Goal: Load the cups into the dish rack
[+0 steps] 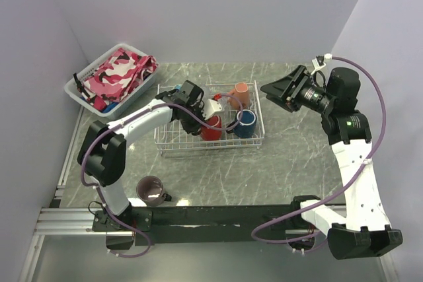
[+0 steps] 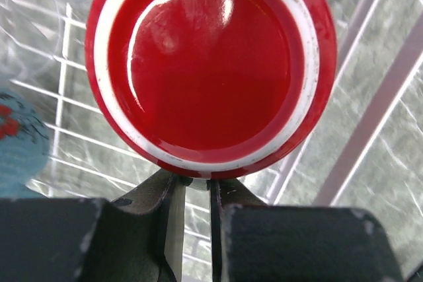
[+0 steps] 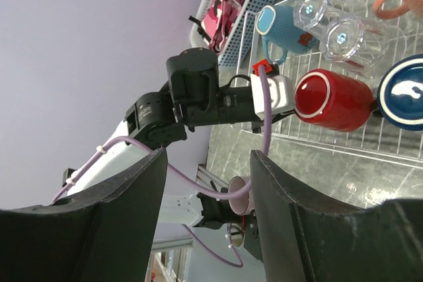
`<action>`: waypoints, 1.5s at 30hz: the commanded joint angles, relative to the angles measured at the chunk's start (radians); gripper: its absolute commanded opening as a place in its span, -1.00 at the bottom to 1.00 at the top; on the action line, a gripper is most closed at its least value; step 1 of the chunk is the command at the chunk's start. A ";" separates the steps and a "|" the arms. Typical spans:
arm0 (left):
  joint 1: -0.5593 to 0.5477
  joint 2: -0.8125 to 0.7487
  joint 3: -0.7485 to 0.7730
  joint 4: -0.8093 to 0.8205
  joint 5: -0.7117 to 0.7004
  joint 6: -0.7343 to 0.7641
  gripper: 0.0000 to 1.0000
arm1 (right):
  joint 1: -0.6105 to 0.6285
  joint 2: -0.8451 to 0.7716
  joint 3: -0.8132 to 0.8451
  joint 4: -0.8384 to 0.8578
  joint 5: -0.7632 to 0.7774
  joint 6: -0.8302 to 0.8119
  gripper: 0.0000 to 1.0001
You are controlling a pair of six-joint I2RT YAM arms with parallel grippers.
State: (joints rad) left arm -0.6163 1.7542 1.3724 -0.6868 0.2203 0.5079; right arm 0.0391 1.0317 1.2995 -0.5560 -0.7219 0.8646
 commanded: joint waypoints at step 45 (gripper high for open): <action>0.524 -0.468 0.256 -0.029 0.258 -0.356 0.35 | 0.699 0.411 0.354 -0.488 0.479 -0.386 0.62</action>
State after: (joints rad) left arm -0.1566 1.3693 1.7168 -0.6796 0.3817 0.2295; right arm 0.5709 1.3136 1.5017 -0.9268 -0.4465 0.5640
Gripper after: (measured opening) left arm 0.675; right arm 0.789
